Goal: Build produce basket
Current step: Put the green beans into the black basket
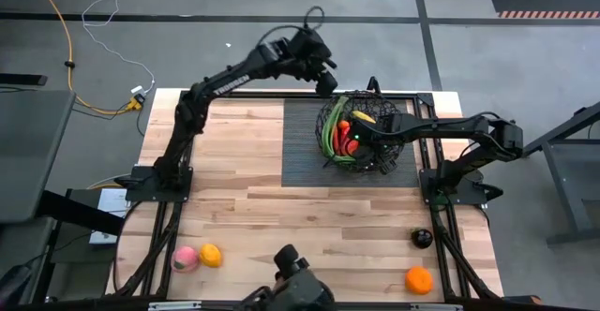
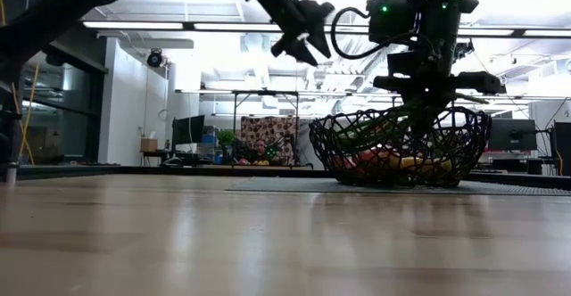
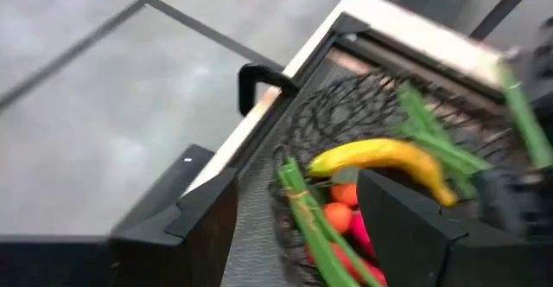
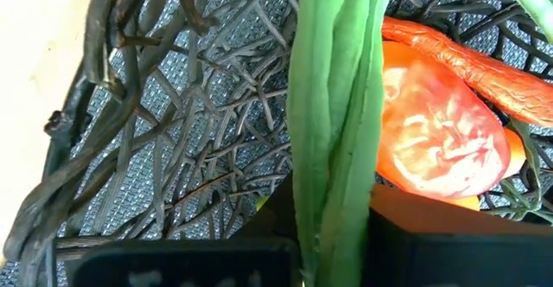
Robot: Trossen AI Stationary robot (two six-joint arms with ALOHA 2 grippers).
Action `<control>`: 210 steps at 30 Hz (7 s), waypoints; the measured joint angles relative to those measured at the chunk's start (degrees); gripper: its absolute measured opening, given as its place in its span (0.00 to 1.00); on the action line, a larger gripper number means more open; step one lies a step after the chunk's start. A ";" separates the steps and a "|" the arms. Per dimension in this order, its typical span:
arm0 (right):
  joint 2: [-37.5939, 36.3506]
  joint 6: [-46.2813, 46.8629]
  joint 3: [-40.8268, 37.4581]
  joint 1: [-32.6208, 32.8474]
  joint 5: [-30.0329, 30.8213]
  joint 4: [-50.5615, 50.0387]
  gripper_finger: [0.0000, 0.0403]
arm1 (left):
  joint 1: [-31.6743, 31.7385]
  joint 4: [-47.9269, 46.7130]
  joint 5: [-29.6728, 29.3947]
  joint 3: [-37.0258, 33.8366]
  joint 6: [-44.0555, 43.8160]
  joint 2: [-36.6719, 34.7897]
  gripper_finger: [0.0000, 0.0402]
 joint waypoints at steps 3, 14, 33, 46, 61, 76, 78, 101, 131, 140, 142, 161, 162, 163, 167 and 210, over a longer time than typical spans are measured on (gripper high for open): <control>0.00 0.00 0.00 -0.01 0.00 0.06 0.00 | -0.25 -0.29 2.59 0.00 -1.25 -1.44 0.56; 0.00 0.05 0.00 -0.02 -0.02 0.07 0.00 | -5.36 5.86 2.28 -3.76 -3.79 -9.00 0.56; 0.00 1.62 0.00 0.00 -0.07 -0.19 0.00 | -20.24 65.42 -6.26 -83.51 -12.96 -65.93 0.56; 0.57 2.21 0.00 -0.02 -3.48 -1.18 0.00 | -28.62 80.12 -17.66 -96.45 -14.14 -72.04 0.56; 6.10 -1.57 -0.02 -0.01 -2.09 -0.05 0.00 | -28.62 80.79 -17.69 -96.45 -14.14 -72.04 0.56; 6.08 -1.54 -0.01 0.00 -1.53 -0.04 0.19 | -28.62 80.83 -17.69 -96.43 -14.14 -72.02 0.56; 6.07 -1.53 0.00 -0.02 -1.48 -0.04 0.25 | -28.62 80.83 -17.69 -96.43 -14.14 -72.02 0.56; 2.07 -1.51 0.02 0.00 0.03 -2.18 0.51 | -28.58 80.83 -17.69 -96.41 -14.12 -71.99 0.56; -27.79 47.01 0.07 0.27 3.76 -20.27 0.51 | -28.12 80.83 -18.62 -96.39 -14.10 -71.99 0.56; -29.70 81.38 0.07 0.27 8.60 -27.76 0.30 | -28.12 80.83 -18.76 -96.39 -14.10 -71.99 0.56; -29.70 87.02 0.07 0.29 10.78 -28.06 0.19 | -28.12 80.83 -18.76 -96.39 -14.10 -71.99 0.56; -30.61 110.15 -7.20 0.88 14.02 -32.96 0.00 | -25.92 81.18 -18.59 -96.39 -15.81 -71.99 0.56; -30.60 110.61 -9.19 0.87 13.93 -32.65 0.00 | -25.94 81.23 -18.59 -96.39 -15.83 -71.99 0.56; -30.65 111.59 -11.28 0.88 14.20 -32.04 0.00 | -25.92 81.29 -18.59 -96.39 -15.83 -71.99 0.56; -30.43 112.24 -10.16 0.34 19.63 -25.68 0.00 | -25.94 82.88 -18.56 -96.39 -15.81 -71.99 0.56; -17.85 99.13 -9.38 -17.92 23.93 -4.47 0.00 | -25.89 84.35 -18.54 -96.39 -15.78 -71.99 0.56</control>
